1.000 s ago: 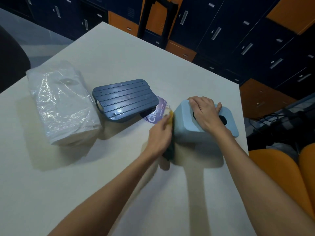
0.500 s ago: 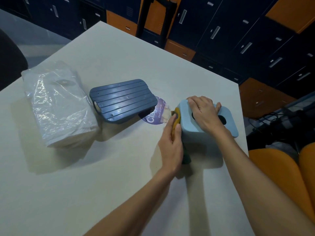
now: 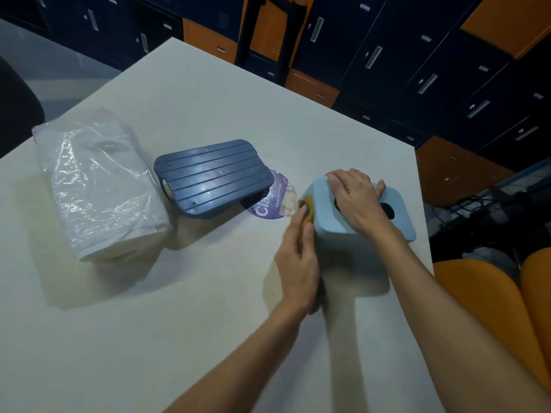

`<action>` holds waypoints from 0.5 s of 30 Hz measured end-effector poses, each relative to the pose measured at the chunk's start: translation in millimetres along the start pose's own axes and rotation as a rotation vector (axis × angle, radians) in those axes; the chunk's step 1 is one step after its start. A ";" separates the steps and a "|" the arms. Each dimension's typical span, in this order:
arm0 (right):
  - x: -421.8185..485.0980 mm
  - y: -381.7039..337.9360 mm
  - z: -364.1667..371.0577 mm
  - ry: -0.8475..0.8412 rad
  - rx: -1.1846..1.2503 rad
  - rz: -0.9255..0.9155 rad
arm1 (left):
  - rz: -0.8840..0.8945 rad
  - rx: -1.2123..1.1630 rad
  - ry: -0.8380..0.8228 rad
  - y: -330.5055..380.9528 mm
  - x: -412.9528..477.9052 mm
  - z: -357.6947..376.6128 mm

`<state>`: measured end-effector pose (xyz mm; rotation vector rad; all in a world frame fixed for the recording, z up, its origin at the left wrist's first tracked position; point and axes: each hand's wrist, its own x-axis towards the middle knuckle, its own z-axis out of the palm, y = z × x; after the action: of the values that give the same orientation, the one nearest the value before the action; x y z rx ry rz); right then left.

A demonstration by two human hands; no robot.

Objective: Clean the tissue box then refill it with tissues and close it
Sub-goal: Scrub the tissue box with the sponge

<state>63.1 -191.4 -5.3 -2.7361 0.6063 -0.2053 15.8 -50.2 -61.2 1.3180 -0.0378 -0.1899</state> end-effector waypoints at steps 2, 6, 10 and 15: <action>-0.6 -0.8 -0.5 0.003 -0.004 0.000 | -0.061 0.085 -0.004 -4.4 13.5 -0.8; -0.4 -1.6 -1.0 -0.001 0.005 0.014 | -0.182 0.079 -0.093 17.4 70.8 10.8; -0.8 -0.5 -1.3 -0.002 -0.003 0.011 | -0.093 -0.022 -0.098 31.3 54.0 16.0; -1.2 -1.2 -0.9 0.013 0.003 0.014 | -0.050 0.167 -0.104 7.5 34.7 -8.8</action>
<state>62.3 -190.1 -4.2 -2.7290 0.6287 -0.2203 52.1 -45.5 -59.0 1.4755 -0.1110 -0.3034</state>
